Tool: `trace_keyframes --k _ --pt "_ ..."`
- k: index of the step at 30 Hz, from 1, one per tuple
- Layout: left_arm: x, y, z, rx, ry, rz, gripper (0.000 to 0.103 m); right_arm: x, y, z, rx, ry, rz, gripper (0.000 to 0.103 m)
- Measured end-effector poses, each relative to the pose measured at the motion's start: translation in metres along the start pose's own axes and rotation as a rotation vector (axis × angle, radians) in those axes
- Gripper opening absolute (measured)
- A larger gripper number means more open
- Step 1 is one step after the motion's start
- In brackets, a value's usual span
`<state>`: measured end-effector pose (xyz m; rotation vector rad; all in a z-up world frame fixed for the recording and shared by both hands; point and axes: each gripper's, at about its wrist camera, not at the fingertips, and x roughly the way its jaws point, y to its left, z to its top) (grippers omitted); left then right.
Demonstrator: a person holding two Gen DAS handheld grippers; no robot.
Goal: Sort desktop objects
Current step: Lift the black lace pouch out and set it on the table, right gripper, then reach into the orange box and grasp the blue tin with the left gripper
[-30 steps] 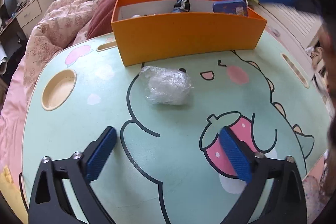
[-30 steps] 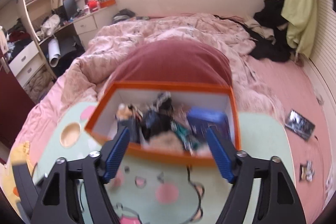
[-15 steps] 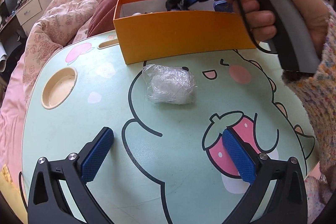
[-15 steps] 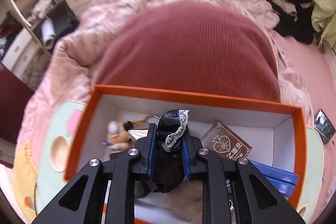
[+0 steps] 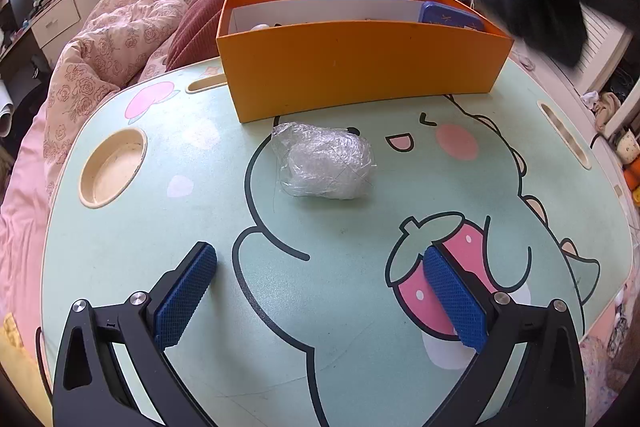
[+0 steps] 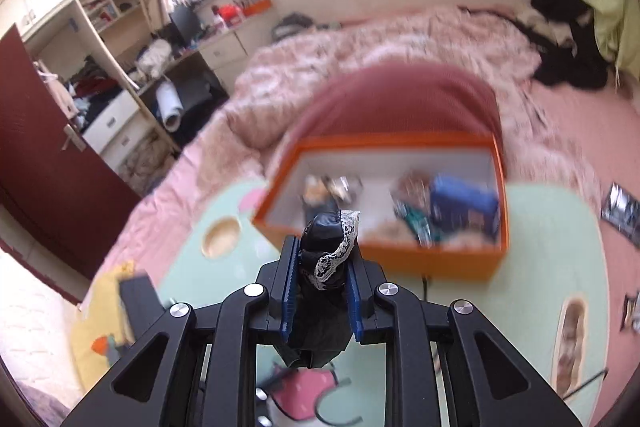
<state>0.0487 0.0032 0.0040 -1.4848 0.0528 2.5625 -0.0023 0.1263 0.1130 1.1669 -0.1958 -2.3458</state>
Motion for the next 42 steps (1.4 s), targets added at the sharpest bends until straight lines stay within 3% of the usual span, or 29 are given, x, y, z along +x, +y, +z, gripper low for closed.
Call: trace_keyframes --k 2,6,12,17,20,21,25,28,31,35,39,41,42 --pt "0.000 0.000 0.000 0.000 0.000 0.001 0.103 0.014 -0.011 -0.022 0.019 0.046 -0.020 0.020" --pt "0.000 0.000 0.000 0.000 0.000 0.000 0.103 0.034 -0.030 -0.050 0.100 0.096 0.027 0.033" --pt "0.000 -0.001 0.000 -0.002 0.000 0.001 0.103 -0.001 -0.029 -0.067 0.056 -0.029 -0.036 0.062" --pt "0.000 -0.001 0.000 -0.002 0.000 0.001 0.103 0.006 -0.021 -0.090 -0.053 0.033 -0.219 0.065" --pt "0.000 -0.001 0.000 -0.004 0.000 0.002 0.103 0.022 -0.031 -0.106 -0.017 0.077 -0.240 0.065" --pt "0.000 0.001 0.000 -0.007 -0.002 0.000 0.103 0.022 -0.030 -0.108 -0.024 0.047 -0.261 0.071" --pt "-0.005 0.008 0.000 -0.036 -0.020 -0.036 0.103 0.031 -0.012 -0.114 -0.136 0.084 -0.349 0.080" --pt "-0.023 0.014 0.005 -0.045 -0.088 -0.041 0.103 0.029 -0.010 -0.117 -0.151 0.081 -0.318 0.082" --pt "-0.059 0.009 0.027 0.038 -0.176 -0.035 0.103 0.025 -0.015 -0.117 -0.136 0.072 -0.302 0.082" --pt "-0.094 -0.004 0.087 0.157 -0.242 -0.111 0.103 0.027 -0.019 -0.114 -0.117 0.063 -0.276 0.082" --pt "-0.097 -0.050 0.148 0.518 -0.268 -0.208 0.099 0.027 -0.019 -0.113 -0.116 0.061 -0.267 0.082" --pt "-0.080 -0.067 0.170 0.679 -0.245 -0.271 0.079 0.027 -0.019 -0.112 -0.111 0.058 -0.262 0.082" --pt "-0.071 -0.071 0.176 0.734 -0.238 -0.297 0.075 0.028 -0.017 -0.112 -0.109 0.058 -0.261 0.082"
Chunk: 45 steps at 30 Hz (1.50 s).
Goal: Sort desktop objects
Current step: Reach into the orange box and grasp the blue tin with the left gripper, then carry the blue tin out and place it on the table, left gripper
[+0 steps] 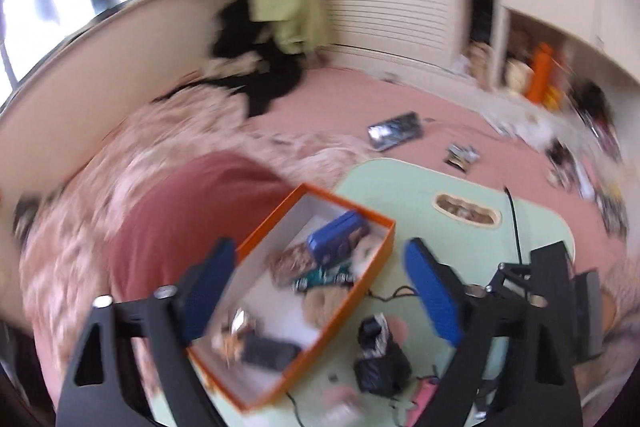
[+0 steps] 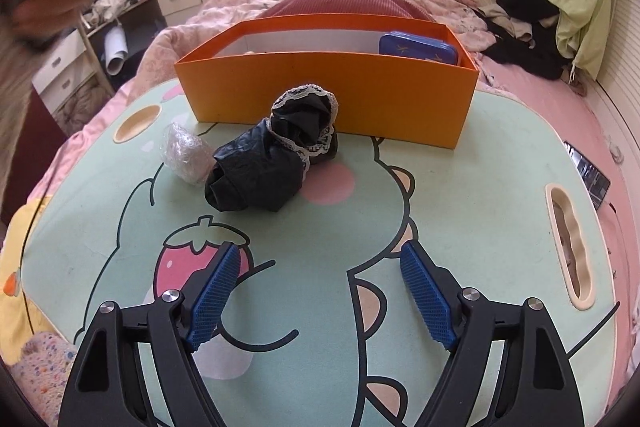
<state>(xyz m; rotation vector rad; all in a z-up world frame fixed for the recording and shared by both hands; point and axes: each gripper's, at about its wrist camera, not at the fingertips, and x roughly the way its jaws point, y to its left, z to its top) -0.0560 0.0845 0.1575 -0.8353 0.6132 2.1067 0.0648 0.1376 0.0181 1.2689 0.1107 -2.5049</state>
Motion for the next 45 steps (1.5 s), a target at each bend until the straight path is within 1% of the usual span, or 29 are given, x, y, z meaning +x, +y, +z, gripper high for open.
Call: trace_keyframes --k 1,2,5,6,8,11,12,13,14,15,16,17,19,20,23,25,27,28,30,32,34,36,37,39,40,42,45 --pt "0.015 0.004 0.004 0.045 0.012 -0.043 0.072 0.000 0.000 0.000 0.002 -0.001 0.003 0.082" --pt "0.030 0.008 0.007 0.070 0.040 -0.091 0.072 0.000 0.001 0.000 0.003 -0.002 0.005 0.082" --pt "0.072 0.013 0.009 0.097 0.159 -0.235 0.072 -0.001 0.001 -0.001 0.006 -0.005 0.011 0.082" --pt "0.083 0.010 0.008 0.119 0.185 -0.256 0.072 -0.001 0.000 -0.001 0.008 -0.006 0.013 0.082" --pt "0.102 0.004 0.008 0.156 0.222 -0.249 0.072 -0.001 -0.001 -0.001 0.010 -0.008 0.017 0.082" --pt "0.131 0.005 0.005 0.136 0.297 -0.240 0.070 -0.001 -0.002 -0.001 0.016 -0.011 0.022 0.082" --pt "0.137 0.006 0.003 0.123 0.307 -0.241 0.065 -0.001 -0.002 -0.002 0.017 -0.011 0.025 0.083" --pt "0.143 0.007 0.001 0.115 0.321 -0.249 0.047 -0.001 -0.003 -0.002 0.020 -0.012 0.026 0.083" --pt "0.148 0.007 -0.001 0.107 0.331 -0.249 0.042 -0.001 -0.003 -0.002 0.023 -0.014 0.029 0.083" --pt "0.149 0.007 -0.004 0.097 0.330 -0.252 0.039 -0.001 -0.003 -0.002 0.026 -0.015 0.032 0.083" --pt "0.148 0.010 -0.006 0.077 0.328 -0.264 0.028 -0.001 -0.004 -0.002 0.029 -0.017 0.036 0.083" --pt "0.146 0.013 -0.007 0.052 0.325 -0.270 0.023 -0.001 -0.005 -0.002 0.031 -0.018 0.038 0.083" --pt "0.135 0.024 -0.010 -0.011 0.287 -0.240 0.023 -0.001 -0.005 -0.002 0.036 -0.021 0.045 0.083" --pt "0.126 0.030 -0.009 -0.038 0.255 -0.232 0.023 -0.001 -0.005 -0.002 0.037 -0.022 0.046 0.083" --pt "0.077 0.049 -0.012 -0.147 0.108 -0.211 0.023 -0.002 -0.005 -0.003 0.038 -0.024 0.047 0.083" --pt "0.039 0.057 -0.021 -0.232 0.016 -0.202 0.023 -0.001 -0.004 -0.003 0.037 -0.024 0.046 0.083" --pt "0.000 0.058 -0.037 -0.298 -0.043 -0.168 0.023 -0.002 -0.005 -0.003 0.036 -0.024 0.046 0.083" --pt "-0.015 0.057 -0.047 -0.327 -0.056 -0.152 0.023 -0.001 -0.005 -0.003 0.036 -0.023 0.046 0.083" --pt "-0.042 0.052 -0.075 -0.408 -0.060 -0.112 0.023 -0.002 -0.005 -0.003 0.036 -0.024 0.046 0.084" --pt "-0.058 0.043 -0.110 -0.492 -0.038 -0.073 0.023 -0.001 -0.004 -0.002 0.035 -0.024 0.046 0.084" --pt "-0.061 0.030 -0.141 -0.551 0.002 -0.030 0.023 -0.001 -0.003 -0.002 0.035 -0.023 0.046 0.085" --pt "-0.057 0.017 -0.169 -0.605 0.051 -0.007 0.023 0.000 -0.002 -0.002 0.032 -0.021 0.043 0.085" --pt "-0.055 0.010 -0.179 -0.627 0.060 -0.004 0.023 0.000 -0.002 -0.002 0.030 -0.020 0.041 0.085" --pt "-0.050 0.000 -0.198 -0.678 0.050 -0.030 0.023 0.000 -0.001 -0.002 0.028 -0.019 0.037 0.085" --pt "-0.048 -0.003 -0.203 -0.697 0.028 -0.052 0.023 0.000 -0.001 -0.002 0.027 -0.019 0.036 0.085" --pt "-0.044 -0.008 -0.210 -0.736 -0.029 -0.120 0.023 0.001 0.001 -0.002 0.025 -0.018 0.033 0.085" --pt "-0.033 -0.015 -0.214 -0.780 -0.055 -0.211 0.023 0.001 0.001 -0.001 0.026 -0.019 0.031 0.085"
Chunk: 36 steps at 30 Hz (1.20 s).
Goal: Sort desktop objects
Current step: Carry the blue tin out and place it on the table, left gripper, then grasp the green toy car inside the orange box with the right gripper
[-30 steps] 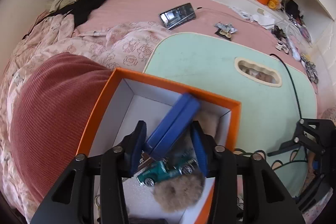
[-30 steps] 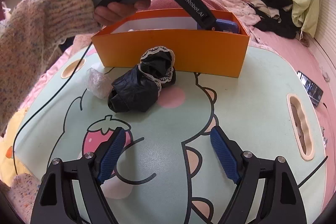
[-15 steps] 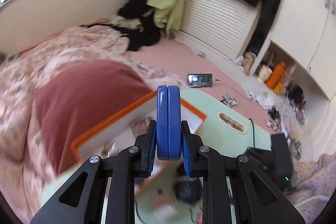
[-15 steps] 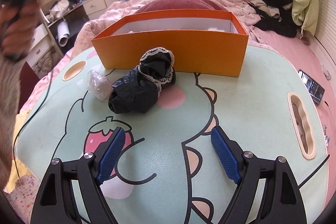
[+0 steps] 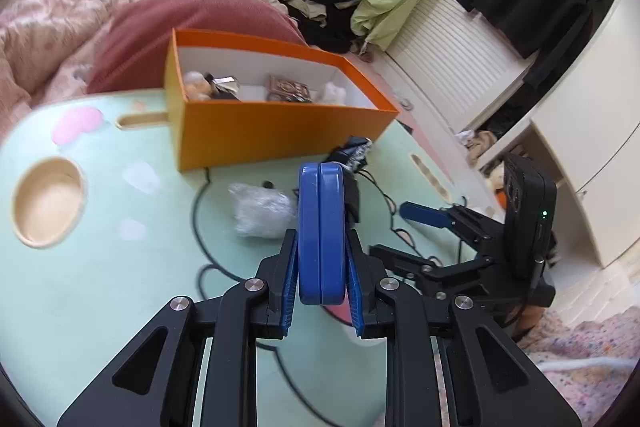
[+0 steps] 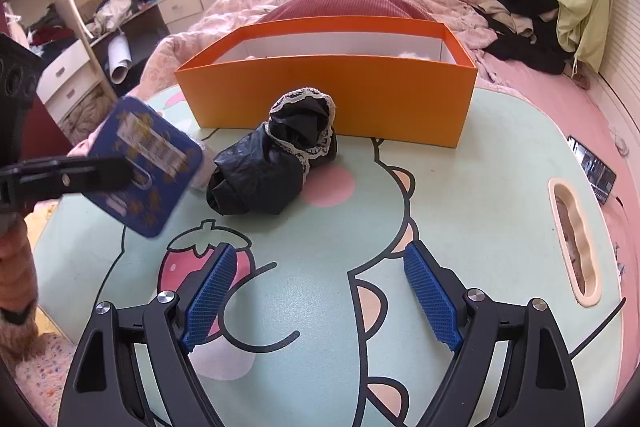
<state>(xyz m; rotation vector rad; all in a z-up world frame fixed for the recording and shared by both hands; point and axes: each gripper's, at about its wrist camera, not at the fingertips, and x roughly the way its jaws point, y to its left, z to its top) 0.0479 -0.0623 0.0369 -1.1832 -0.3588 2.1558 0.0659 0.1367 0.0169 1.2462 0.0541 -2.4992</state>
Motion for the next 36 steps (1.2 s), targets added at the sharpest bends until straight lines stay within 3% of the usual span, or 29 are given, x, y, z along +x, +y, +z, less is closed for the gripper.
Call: trace_keyframes --k 4,6,7,8,10,14,17,19,21,22,24,29,31,33,36 --pt "0.017 -0.006 -0.011 -0.011 0.042 -0.049 0.024 0.000 0.000 0.000 0.001 0.000 0.001 0.086" --pt "0.016 -0.005 -0.014 -0.029 0.029 -0.033 0.026 0.000 0.000 0.000 0.001 -0.001 0.001 0.086" --pt "0.016 -0.004 -0.015 -0.034 0.026 0.004 0.037 0.000 0.000 0.000 0.003 -0.001 0.003 0.086" --pt "0.017 -0.004 -0.017 -0.039 0.029 0.039 0.058 0.000 -0.001 0.000 0.004 0.000 0.006 0.086" --pt "0.019 -0.003 -0.020 -0.050 0.041 0.114 0.078 -0.001 -0.001 0.002 0.011 0.008 -0.009 0.086" --pt "0.016 -0.012 -0.028 0.007 0.008 0.168 0.078 -0.010 -0.011 0.023 0.073 0.007 0.070 0.078" --pt "0.014 -0.019 -0.031 0.045 -0.030 0.234 0.078 -0.026 -0.018 0.069 0.104 -0.047 0.124 0.075" --pt "0.012 -0.020 -0.031 0.053 -0.045 0.263 0.078 -0.024 -0.021 0.108 0.104 -0.034 0.142 0.070" --pt "0.013 -0.020 -0.031 0.053 -0.063 0.286 0.078 -0.006 -0.023 0.146 0.091 0.026 0.134 0.064" --pt "0.014 -0.021 -0.032 0.056 -0.063 0.305 0.078 0.009 -0.024 0.159 0.089 0.084 0.119 0.062" --pt "0.018 -0.022 -0.031 0.061 -0.054 0.342 0.078 0.043 -0.029 0.176 0.119 0.223 0.110 0.048" --pt "0.020 -0.025 -0.032 0.065 -0.056 0.358 0.078 0.103 -0.039 0.177 0.151 0.408 0.066 0.040" --pt "0.020 -0.024 -0.033 0.059 -0.055 0.360 0.078 0.118 -0.041 0.169 0.168 0.446 0.098 0.040" --pt "0.020 -0.023 -0.033 0.051 -0.056 0.362 0.078 0.116 -0.043 0.169 0.159 0.417 0.085 0.029" --pt "0.018 -0.020 -0.033 0.036 -0.063 0.357 0.078 0.112 -0.042 0.169 0.148 0.421 0.064 0.023"
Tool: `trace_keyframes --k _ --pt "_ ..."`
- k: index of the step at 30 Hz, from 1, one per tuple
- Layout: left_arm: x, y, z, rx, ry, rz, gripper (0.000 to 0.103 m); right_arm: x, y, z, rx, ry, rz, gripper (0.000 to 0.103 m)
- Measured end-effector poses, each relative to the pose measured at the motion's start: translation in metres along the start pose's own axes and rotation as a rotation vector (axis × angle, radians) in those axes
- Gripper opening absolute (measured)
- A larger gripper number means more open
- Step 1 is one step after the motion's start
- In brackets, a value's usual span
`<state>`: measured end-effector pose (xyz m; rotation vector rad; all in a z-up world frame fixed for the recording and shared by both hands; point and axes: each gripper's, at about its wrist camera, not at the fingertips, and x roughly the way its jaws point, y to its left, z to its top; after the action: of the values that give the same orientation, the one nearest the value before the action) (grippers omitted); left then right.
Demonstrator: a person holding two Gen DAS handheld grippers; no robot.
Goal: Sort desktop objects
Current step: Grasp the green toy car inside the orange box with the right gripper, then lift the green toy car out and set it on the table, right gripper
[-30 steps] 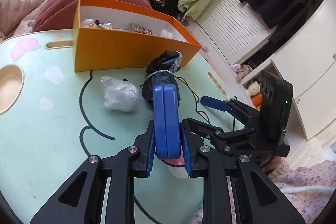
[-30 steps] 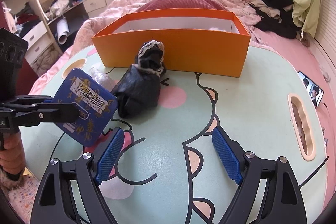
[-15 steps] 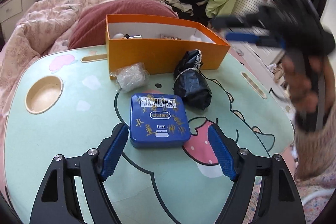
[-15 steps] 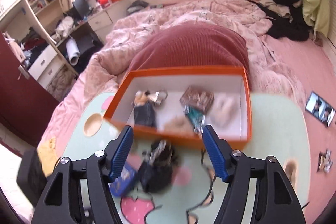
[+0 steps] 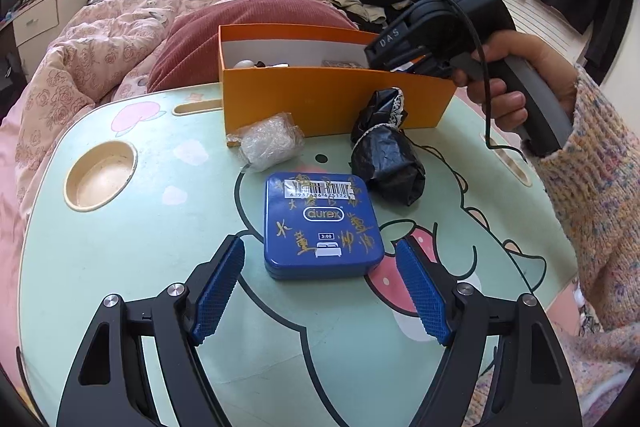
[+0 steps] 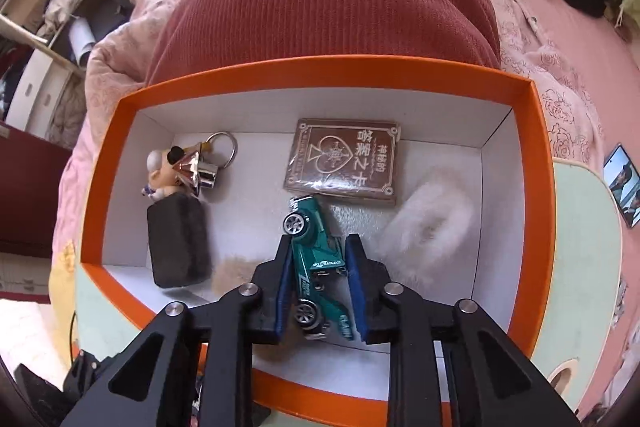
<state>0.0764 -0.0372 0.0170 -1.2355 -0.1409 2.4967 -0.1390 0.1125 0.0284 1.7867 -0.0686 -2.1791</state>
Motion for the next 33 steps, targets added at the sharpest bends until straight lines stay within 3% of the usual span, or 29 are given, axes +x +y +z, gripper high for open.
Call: trace_keyframes --k 3,6,8,10,13,16,19,22,25,26,27,29,31,33 --pt "0.003 0.001 0.001 -0.008 0.015 0.003 0.078 -0.016 -0.004 -0.006 0.010 -0.071 0.057 0.023" --pt "0.005 0.002 0.002 -0.009 0.017 0.007 0.078 -0.052 0.000 -0.017 -0.010 -0.231 0.083 0.023" --pt "0.005 0.002 0.003 -0.012 0.015 0.010 0.078 -0.084 0.006 -0.029 -0.035 -0.384 0.083 0.023" --pt "0.004 0.002 0.003 -0.017 0.013 0.012 0.078 -0.108 0.010 -0.051 -0.053 -0.471 0.107 0.023" --pt "0.002 0.003 0.003 -0.023 0.002 0.010 0.078 -0.116 0.013 -0.078 -0.059 -0.448 0.188 0.023" --pt "0.001 0.005 0.003 -0.037 -0.001 0.005 0.078 -0.096 0.007 -0.107 -0.051 -0.338 0.259 0.023" --pt "0.000 0.007 0.006 -0.045 -0.004 0.004 0.078 -0.065 0.005 -0.134 -0.032 -0.228 0.262 0.023" --pt "-0.009 0.010 0.023 -0.052 -0.019 -0.018 0.078 -0.043 0.006 -0.148 -0.040 -0.194 0.218 0.023" --pt "-0.023 0.009 0.065 -0.048 -0.041 -0.035 0.078 -0.037 0.007 -0.159 -0.029 -0.231 0.227 0.026" --pt "-0.024 0.008 0.079 -0.046 -0.041 -0.043 0.078 -0.041 0.007 -0.162 -0.025 -0.250 0.225 0.033" --pt "-0.023 0.006 0.097 -0.041 -0.031 -0.061 0.078 -0.045 0.006 -0.164 -0.014 -0.278 0.210 0.050" --pt "-0.011 -0.001 0.130 -0.025 0.027 -0.132 0.078 -0.055 0.007 -0.174 0.019 -0.382 0.158 0.071" --pt "0.010 -0.013 0.155 0.012 0.089 -0.149 0.078 -0.062 0.010 -0.184 0.000 -0.456 0.140 0.071" --pt "0.037 -0.024 0.173 0.055 0.150 -0.081 0.078 -0.065 0.014 -0.193 -0.020 -0.490 0.121 0.071"
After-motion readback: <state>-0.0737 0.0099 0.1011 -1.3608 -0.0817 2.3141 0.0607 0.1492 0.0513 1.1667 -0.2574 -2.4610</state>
